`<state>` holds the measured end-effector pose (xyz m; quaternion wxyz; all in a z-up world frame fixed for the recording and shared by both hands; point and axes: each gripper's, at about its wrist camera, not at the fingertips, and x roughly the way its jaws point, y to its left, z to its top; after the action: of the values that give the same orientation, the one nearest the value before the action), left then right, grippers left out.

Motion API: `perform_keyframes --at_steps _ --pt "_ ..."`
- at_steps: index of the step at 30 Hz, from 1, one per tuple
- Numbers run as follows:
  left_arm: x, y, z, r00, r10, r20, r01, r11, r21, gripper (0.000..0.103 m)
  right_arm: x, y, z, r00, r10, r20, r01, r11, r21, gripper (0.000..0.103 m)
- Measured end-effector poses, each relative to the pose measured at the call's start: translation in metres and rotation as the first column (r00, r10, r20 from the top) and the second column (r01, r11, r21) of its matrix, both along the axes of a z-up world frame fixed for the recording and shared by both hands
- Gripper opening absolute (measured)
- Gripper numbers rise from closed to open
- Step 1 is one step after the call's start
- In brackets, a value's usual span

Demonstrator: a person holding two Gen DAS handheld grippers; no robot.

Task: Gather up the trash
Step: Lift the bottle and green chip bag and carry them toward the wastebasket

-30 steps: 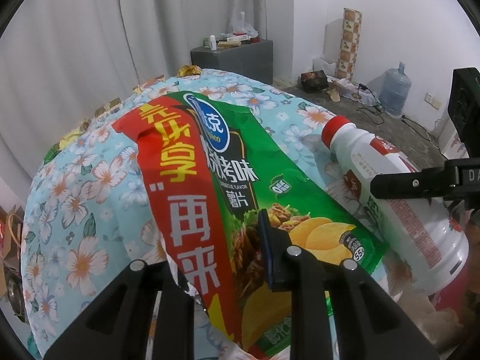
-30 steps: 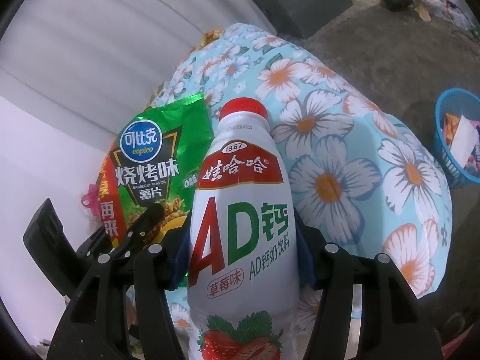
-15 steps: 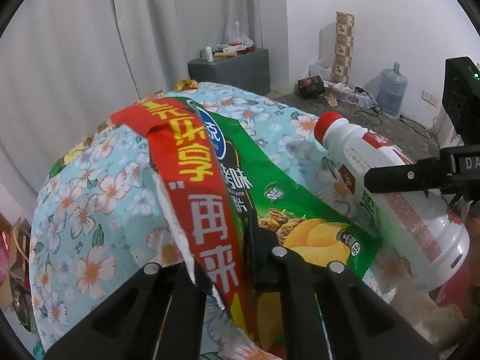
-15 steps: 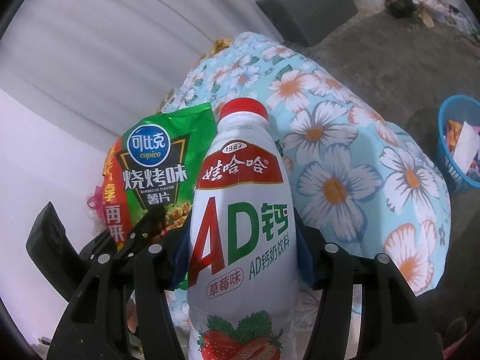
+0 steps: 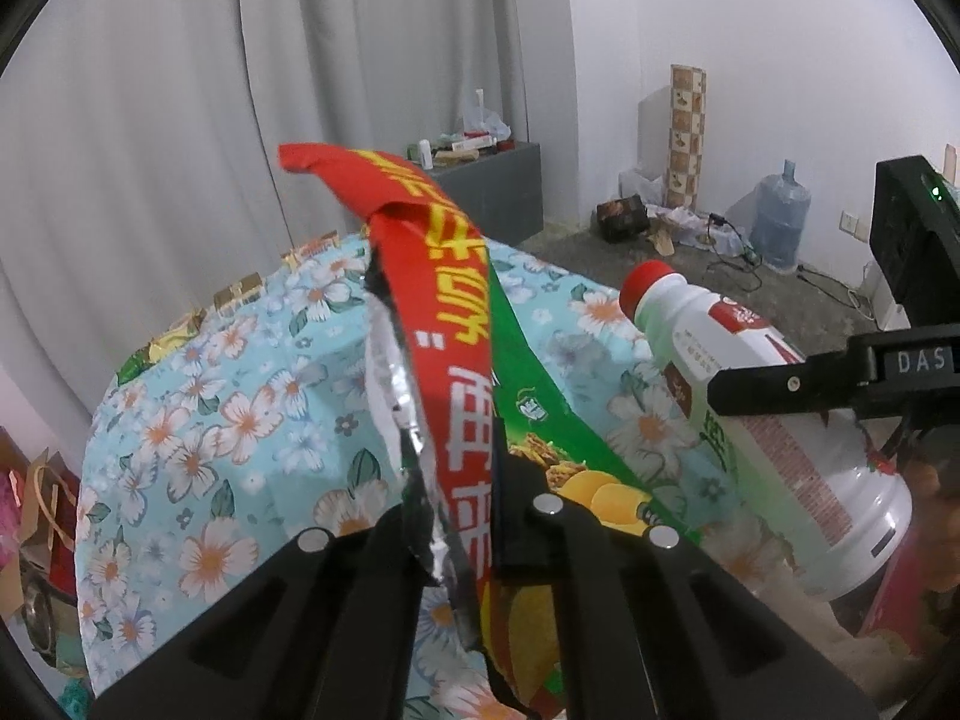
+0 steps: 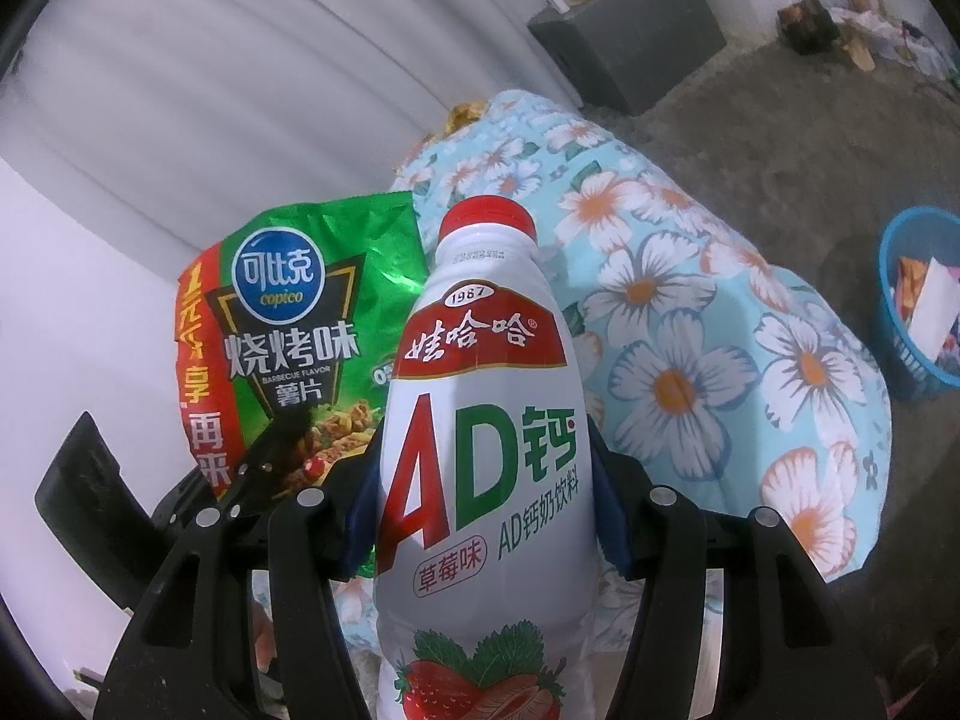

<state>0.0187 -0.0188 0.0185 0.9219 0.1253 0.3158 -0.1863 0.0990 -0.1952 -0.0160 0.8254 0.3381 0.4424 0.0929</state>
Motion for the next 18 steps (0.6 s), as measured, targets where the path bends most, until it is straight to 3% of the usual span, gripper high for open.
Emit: perform_keyframes --at_steps 18 --pt "-0.009 -0.002 0.01 0.999 0.0 0.035 0.0 1.0 -0.016 0.001 -0.012 -0.006 0.012 1.0 -0.004 0.029 0.004 1.0 -0.001 0.055"
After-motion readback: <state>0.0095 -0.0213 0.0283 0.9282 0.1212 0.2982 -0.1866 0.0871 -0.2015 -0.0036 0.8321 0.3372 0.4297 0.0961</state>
